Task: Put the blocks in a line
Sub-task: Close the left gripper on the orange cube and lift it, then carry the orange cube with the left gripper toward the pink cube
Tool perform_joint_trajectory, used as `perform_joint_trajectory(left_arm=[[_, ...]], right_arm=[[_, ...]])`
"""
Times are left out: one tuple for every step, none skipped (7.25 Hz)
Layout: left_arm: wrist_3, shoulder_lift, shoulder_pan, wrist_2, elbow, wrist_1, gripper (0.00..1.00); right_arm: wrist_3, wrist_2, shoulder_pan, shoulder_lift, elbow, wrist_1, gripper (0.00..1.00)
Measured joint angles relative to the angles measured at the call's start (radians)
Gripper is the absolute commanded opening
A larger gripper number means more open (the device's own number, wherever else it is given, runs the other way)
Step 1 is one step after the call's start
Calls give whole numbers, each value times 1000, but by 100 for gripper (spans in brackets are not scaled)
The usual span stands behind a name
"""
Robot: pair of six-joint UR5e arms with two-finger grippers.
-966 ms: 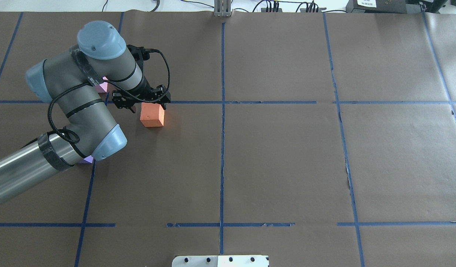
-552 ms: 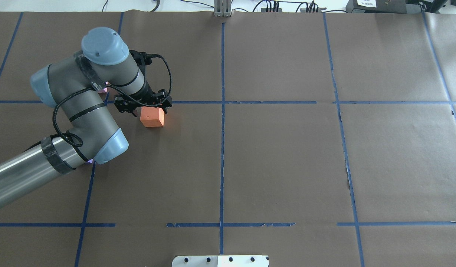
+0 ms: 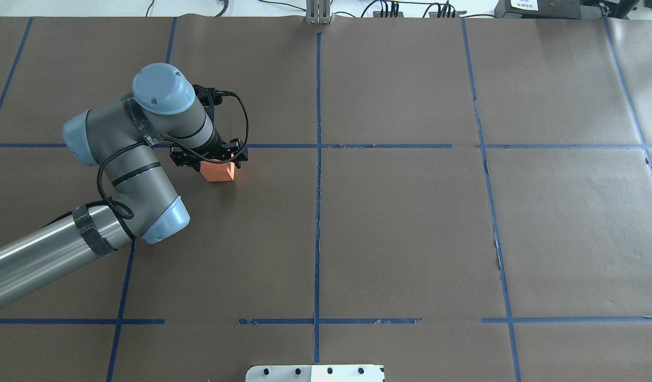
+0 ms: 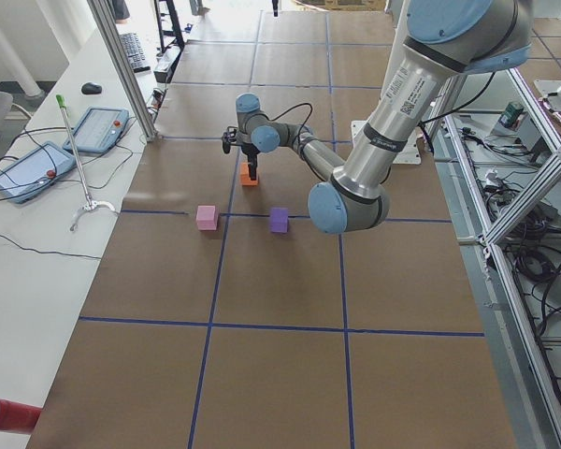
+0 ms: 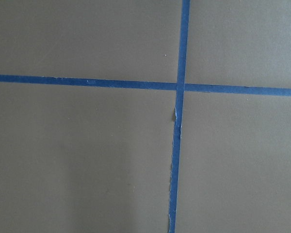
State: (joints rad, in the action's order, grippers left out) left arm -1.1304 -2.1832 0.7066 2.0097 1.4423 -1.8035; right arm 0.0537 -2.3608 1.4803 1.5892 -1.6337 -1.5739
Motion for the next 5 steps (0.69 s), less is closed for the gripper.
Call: perform_joint_trajectory(left_arm=[[0, 0, 1, -1, -3, -11, 70], [0, 1, 2, -2, -6, -19, 55], [1, 1, 3, -6, -9, -24, 34], [1, 1, 5, -12, -12, -29, 23], [4, -1, 14, -14, -13, -30, 22]], right_arm=[[0, 0, 0, 0, 0, 0, 100], [0, 0, 0, 0, 0, 0, 100], [0, 0, 0, 0, 0, 0, 100], [0, 0, 0, 0, 0, -1, 100], [0, -1, 0, 0, 0, -1, 100]])
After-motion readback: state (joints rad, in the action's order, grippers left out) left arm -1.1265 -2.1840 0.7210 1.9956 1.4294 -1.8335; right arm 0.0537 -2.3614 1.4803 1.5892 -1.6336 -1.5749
